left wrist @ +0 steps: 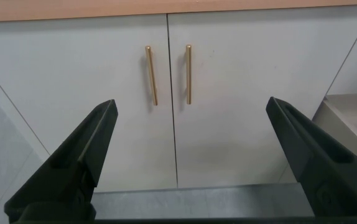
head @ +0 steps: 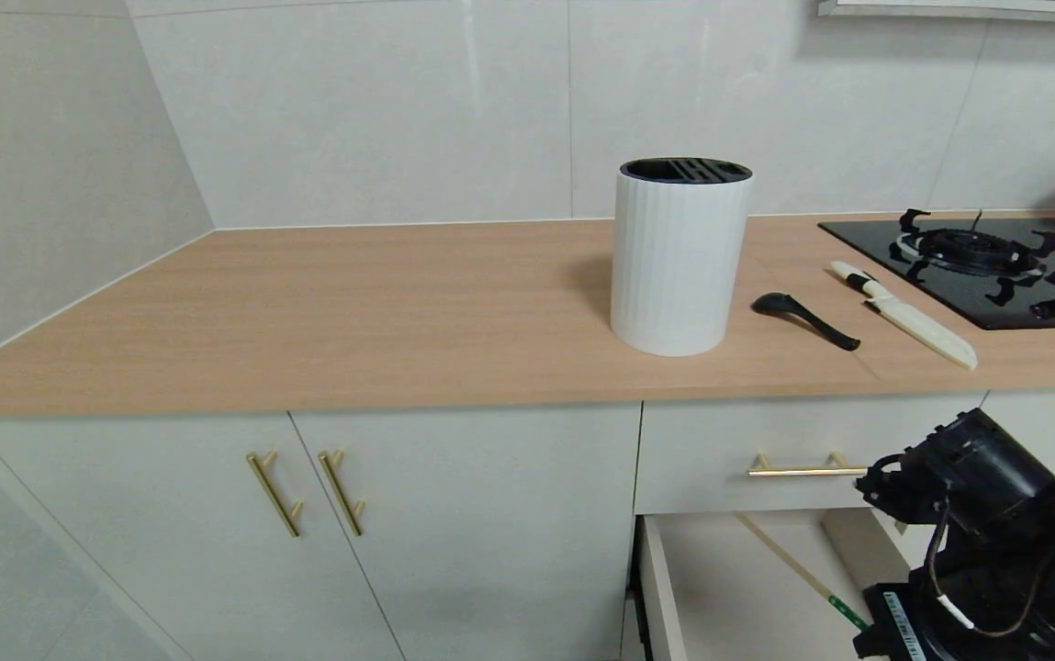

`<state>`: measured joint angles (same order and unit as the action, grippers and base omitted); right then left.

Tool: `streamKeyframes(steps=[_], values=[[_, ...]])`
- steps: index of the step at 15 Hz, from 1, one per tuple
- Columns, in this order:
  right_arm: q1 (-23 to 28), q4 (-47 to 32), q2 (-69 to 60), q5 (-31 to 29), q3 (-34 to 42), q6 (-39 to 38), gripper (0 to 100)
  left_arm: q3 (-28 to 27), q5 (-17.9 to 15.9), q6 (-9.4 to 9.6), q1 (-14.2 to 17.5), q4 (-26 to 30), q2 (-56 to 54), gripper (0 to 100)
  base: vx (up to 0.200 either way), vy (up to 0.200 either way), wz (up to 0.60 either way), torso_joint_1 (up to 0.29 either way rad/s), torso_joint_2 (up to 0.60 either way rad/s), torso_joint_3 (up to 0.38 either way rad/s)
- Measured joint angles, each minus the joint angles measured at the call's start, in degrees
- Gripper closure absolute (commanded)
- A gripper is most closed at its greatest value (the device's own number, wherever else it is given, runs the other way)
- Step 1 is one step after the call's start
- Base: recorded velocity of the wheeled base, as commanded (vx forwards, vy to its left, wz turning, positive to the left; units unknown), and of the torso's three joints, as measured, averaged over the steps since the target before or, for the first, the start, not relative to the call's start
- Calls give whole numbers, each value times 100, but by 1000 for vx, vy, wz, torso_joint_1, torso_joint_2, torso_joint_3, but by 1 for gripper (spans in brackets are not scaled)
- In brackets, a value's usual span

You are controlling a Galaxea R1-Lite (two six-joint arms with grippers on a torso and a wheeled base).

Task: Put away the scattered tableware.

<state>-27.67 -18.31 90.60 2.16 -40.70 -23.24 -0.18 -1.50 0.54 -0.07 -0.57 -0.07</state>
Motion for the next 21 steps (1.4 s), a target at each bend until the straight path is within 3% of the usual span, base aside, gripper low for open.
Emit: streamKeyframes(steps=[13,21], values=[[0,222,683,-184,49,-16,100,0,0,0,2,6,0,0,0,0,0,-93,420,321],[9,870,896,-202,46,-11,100,0,0,0,-2,4,0,0,0,0,0,-5,51,45]])
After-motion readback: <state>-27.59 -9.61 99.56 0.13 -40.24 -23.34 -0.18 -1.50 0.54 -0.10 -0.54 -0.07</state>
